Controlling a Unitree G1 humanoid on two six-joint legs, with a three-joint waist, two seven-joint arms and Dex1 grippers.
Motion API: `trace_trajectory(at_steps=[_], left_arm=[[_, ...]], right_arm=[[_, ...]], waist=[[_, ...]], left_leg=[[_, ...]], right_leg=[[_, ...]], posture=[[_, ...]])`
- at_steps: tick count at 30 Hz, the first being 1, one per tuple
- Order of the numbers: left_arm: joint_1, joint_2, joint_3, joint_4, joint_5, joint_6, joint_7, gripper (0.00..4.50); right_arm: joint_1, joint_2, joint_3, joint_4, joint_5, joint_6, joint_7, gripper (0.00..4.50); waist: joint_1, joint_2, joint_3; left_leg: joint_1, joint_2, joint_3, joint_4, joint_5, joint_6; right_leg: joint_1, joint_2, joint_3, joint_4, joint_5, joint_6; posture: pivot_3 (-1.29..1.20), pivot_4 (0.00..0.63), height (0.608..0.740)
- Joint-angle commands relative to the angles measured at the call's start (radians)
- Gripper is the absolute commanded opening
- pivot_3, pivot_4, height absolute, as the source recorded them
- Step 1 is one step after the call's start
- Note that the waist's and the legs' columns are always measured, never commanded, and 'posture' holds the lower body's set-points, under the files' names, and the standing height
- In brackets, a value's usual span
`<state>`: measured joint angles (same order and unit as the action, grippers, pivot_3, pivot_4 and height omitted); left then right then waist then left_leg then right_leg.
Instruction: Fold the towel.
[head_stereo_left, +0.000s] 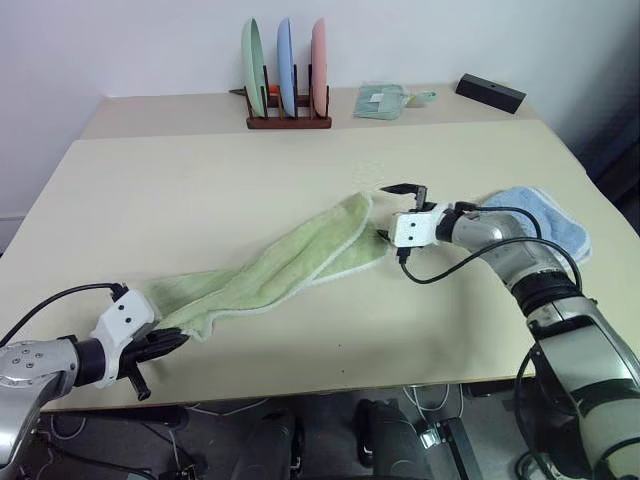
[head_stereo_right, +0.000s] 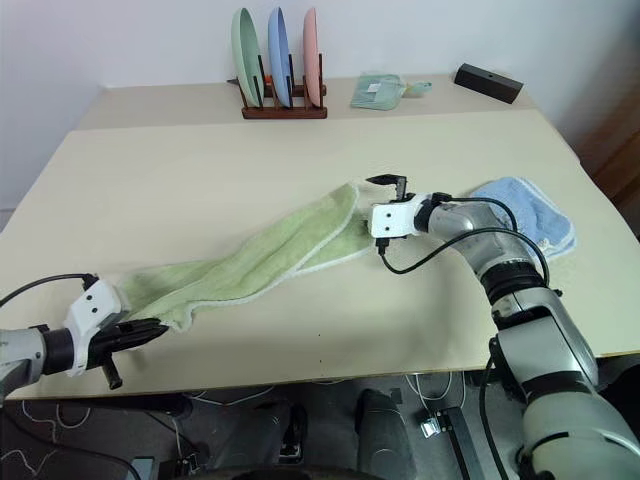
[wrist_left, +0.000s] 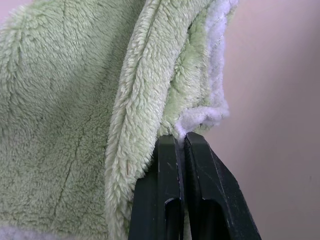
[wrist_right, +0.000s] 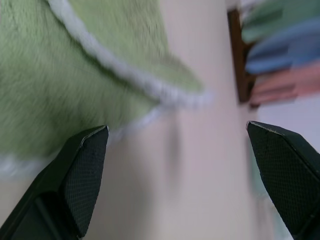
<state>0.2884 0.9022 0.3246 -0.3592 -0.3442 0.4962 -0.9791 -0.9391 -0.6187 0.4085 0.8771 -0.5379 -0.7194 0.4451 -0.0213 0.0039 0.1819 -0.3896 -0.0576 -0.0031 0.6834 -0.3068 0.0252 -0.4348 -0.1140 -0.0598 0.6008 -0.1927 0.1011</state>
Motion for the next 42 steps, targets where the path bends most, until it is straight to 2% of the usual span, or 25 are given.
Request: trace_trajectory(at_steps=[1,8,9,11,18,21,25,28,30,33,35,36,38,40,42], left_arm=[[-0.012,-0.001,-0.012,0.006,0.003,-0.02,-0.001,0.05],[-0.008,-0.006,-0.029,0.009,0.005,-0.033,0.003,0.05],[-0.008,-0.008,-0.029,0.01,0.004,-0.035,0.004,0.01],[-0.005,-0.012,-0.029,0.005,0.003,-0.035,0.01,0.0],[0.016,-0.03,-0.011,-0.01,0.001,-0.04,0.036,0.0],[0.002,-0.051,0.016,-0.003,-0.008,-0.056,0.058,0.0],[-0.047,-0.088,0.075,0.013,-0.038,-0.068,0.098,0.0],[-0.138,-0.089,0.079,0.066,-0.008,-0.124,0.135,0.0],[-0.314,-0.09,0.026,0.183,0.084,-0.221,0.224,0.0],[-0.677,-0.115,-0.058,0.439,0.226,-0.339,0.408,0.0],[-0.953,-0.147,-0.068,0.623,0.271,-0.431,0.542,0.0],[-1.042,-0.158,-0.067,0.688,0.276,-0.463,0.575,0.0],[-1.163,-0.164,-0.071,0.793,0.288,-0.542,0.613,0.0],[-1.232,-0.163,-0.077,0.841,0.254,-0.538,0.562,0.0],[-1.204,-0.149,-0.087,0.812,0.231,-0.553,0.489,0.0]], right_arm=[[-0.081,0.02,0.058,0.049,-0.095,-0.077,-0.073,4.5],[-0.212,0.057,0.19,0.198,-0.271,-0.1,-0.216,4.5],[-0.225,0.061,0.205,0.222,-0.288,-0.098,-0.235,4.25],[-0.245,0.069,0.223,0.266,-0.308,-0.084,-0.272,3.65],[-0.26,0.053,0.208,0.298,-0.286,-0.092,-0.314,0.08],[-0.237,0.014,0.17,0.269,-0.231,-0.123,-0.272,0.03],[-0.18,-0.068,0.1,0.195,-0.112,-0.173,-0.143,0.03],[-0.153,-0.126,0.028,0.111,-0.009,-0.154,-0.048,0.03],[-0.191,-0.153,-0.003,0.094,-0.024,-0.079,-0.075,0.03],[-0.295,-0.16,-0.018,0.134,-0.084,0.037,-0.186,0.03],[-0.389,-0.168,-0.014,0.172,-0.13,0.109,-0.3,0.03],[-0.421,-0.171,-0.012,0.187,-0.141,0.129,-0.335,0.03],[-0.468,-0.176,-0.008,0.205,-0.147,0.138,-0.372,0.03],[-0.489,-0.185,-0.02,0.203,-0.125,0.11,-0.349,0.03],[-0.473,-0.198,-0.03,0.181,-0.096,0.068,-0.299,0.03]], waist=[[0.001,0.0,0.0],[0.001,0.0,0.0],[0.001,0.0,0.0],[0.002,0.0,0.0],[0.0,0.001,0.0],[0.003,0.001,0.0],[0.008,0.001,0.0],[0.006,0.001,0.0],[0.005,0.001,0.0],[0.01,0.0,0.001],[0.01,-0.001,0.001],[0.009,-0.002,0.001],[0.002,-0.002,0.001],[-0.003,-0.002,0.0],[-0.018,-0.002,0.0]], left_leg=[[0.0,0.0,0.0,0.0,0.0,0.0],[0.0,0.0,0.0,0.0,0.0,0.0],[0.0,0.0,0.0,0.0,0.0,0.0],[0.0,0.0,0.0,0.0,0.0,0.0],[0.0,0.0,0.0,0.0,0.0,-0.001],[0.0,0.0,0.0,0.0,0.0,-0.001],[0.0,0.0,-0.001,0.0,0.0,-0.001],[0.0,0.0,-0.001,0.0,0.0,-0.001],[0.0,0.0,-0.001,0.0,0.0,-0.001],[0.0,0.0,-0.001,0.001,0.002,-0.003],[0.0,-0.001,-0.001,0.001,0.003,-0.003],[-0.002,-0.001,0.0,0.001,0.003,-0.004],[-0.005,-0.001,0.0,0.0,0.003,-0.004],[-0.002,-0.002,0.0,-0.004,0.003,-0.004],[-0.002,-0.002,0.001,-0.006,0.002,-0.003]], right_leg=[[0.0,0.0,0.0,0.0,0.0,0.0],[0.0,0.0,0.0,0.001,0.0,0.0],[0.0,0.0,0.0,0.001,0.0,0.0],[-0.001,0.0,0.0,0.001,-0.001,-0.002],[0.0,0.0,0.0,0.001,-0.001,-0.001],[-0.001,0.001,0.0,0.002,0.0,-0.001],[0.0,0.0,0.0,0.001,0.0,-0.001],[0.001,0.001,0.0,0.0,0.0,0.0],[0.001,0.001,0.0,0.001,0.0,0.0],[0.0,0.001,-0.001,0.003,0.002,-0.003],[-0.001,0.001,-0.001,0.006,0.002,-0.003],[-0.004,0.0,-0.001,0.01,0.002,-0.003],[-0.009,0.0,0.0,0.011,0.003,-0.003],[-0.009,0.001,0.0,0.01,0.002,-0.003],[-0.009,0.001,0.0,0.007,0.002,-0.003]], posture=[[0.0,0.15,0.74],[0.0,0.15,0.74],[0.0,0.15,0.74],[0.0,0.15,0.74],[0.0,0.15,0.74],[0.0,0.15,0.74],[0.0,0.15,0.74],[0.0,0.15,0.74],[0.0,0.15,0.74],[0.0,0.15,0.74],[0.0,0.15,0.74],[0.0,0.15,0.74],[0.0,0.15,0.74],[0.0,0.15,0.74],[0.0,0.15,0.74]])
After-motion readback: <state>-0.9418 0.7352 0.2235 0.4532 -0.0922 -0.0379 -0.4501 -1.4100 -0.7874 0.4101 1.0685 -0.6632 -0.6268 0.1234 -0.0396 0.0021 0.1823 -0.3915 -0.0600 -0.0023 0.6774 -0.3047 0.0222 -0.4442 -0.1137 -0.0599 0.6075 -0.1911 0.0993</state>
